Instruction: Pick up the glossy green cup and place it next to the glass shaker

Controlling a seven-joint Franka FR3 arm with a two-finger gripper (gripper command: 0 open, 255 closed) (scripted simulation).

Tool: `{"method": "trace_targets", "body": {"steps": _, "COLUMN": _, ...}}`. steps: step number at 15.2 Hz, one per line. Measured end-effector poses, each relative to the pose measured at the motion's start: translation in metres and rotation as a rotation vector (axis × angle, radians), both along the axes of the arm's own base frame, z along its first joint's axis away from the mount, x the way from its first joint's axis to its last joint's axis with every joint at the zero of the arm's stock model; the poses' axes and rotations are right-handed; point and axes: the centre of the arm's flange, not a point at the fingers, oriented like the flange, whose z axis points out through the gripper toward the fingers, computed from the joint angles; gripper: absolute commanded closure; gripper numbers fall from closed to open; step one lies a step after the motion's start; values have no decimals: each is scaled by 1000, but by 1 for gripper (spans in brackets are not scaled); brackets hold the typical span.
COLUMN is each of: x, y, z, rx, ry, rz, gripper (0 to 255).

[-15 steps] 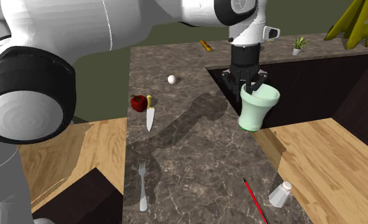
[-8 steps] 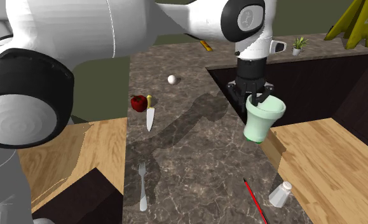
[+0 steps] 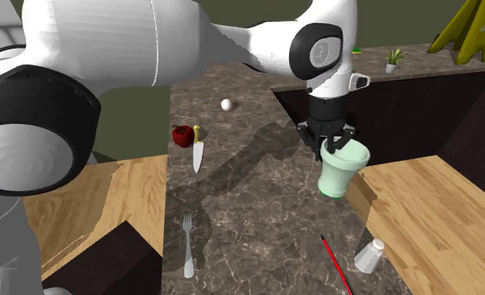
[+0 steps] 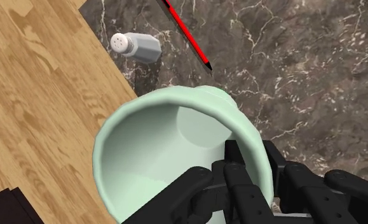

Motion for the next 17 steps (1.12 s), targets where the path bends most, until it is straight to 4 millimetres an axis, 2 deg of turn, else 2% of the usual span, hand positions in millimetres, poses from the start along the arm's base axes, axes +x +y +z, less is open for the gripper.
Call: {"method": "trace_targets", "body": {"steps": 17, "x": -1, "y": 0, "z": -90, "rx": 0, "ry": 0, "rz": 0, "gripper": 255}}
